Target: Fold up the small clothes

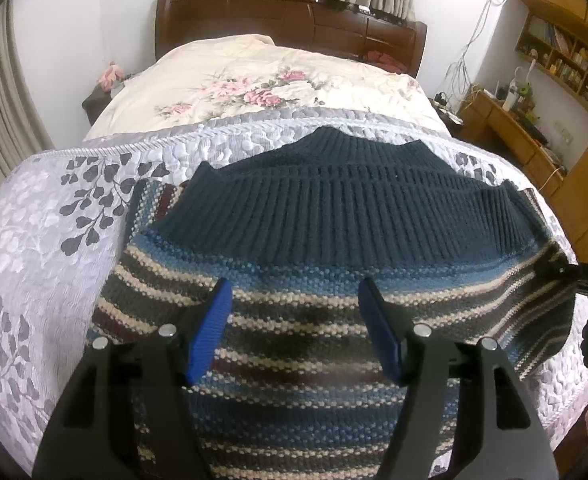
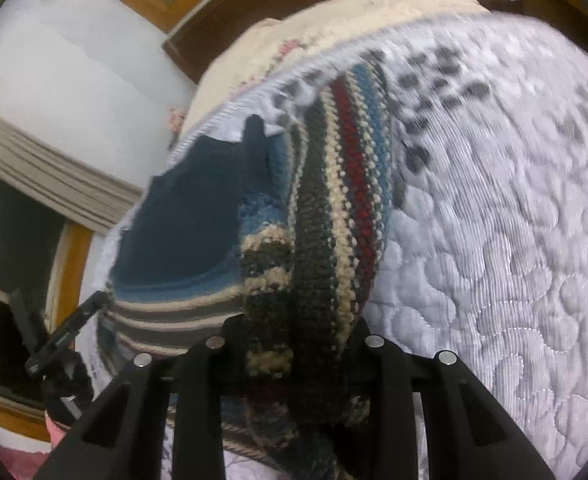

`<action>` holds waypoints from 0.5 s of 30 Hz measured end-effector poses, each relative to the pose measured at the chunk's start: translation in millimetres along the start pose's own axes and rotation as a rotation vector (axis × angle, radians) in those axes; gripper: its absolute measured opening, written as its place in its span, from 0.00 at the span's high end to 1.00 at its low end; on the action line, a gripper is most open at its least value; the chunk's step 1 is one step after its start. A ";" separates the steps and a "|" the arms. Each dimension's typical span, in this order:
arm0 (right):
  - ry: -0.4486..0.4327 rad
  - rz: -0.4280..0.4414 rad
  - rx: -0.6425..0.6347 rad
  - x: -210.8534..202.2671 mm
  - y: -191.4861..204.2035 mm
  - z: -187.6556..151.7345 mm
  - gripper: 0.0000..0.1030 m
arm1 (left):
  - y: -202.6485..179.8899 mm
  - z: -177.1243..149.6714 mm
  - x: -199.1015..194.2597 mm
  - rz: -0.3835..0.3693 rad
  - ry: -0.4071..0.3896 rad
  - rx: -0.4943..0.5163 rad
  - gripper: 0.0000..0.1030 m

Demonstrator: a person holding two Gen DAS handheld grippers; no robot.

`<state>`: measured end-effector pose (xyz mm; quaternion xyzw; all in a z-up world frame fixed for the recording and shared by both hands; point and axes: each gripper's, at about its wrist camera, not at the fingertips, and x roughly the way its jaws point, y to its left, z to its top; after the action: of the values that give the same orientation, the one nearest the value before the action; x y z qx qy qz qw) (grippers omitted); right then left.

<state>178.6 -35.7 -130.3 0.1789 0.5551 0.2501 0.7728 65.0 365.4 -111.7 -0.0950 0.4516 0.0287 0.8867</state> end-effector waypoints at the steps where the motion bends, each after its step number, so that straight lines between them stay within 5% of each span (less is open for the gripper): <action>1: 0.010 -0.014 0.011 6.6 -4.1 -0.3 0.70 | 1.2 -0.6 2.9 0.000 0.006 -0.002 0.37; 15: 0.015 -0.007 0.054 31.0 -22.9 -1.0 0.68 | 15.9 -8.4 32.8 -0.044 0.057 -0.041 0.30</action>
<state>189.9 -36.2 -167.1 0.1956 0.5681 0.2336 0.7645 75.5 378.2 -145.2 -0.1237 0.4740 0.0158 0.8717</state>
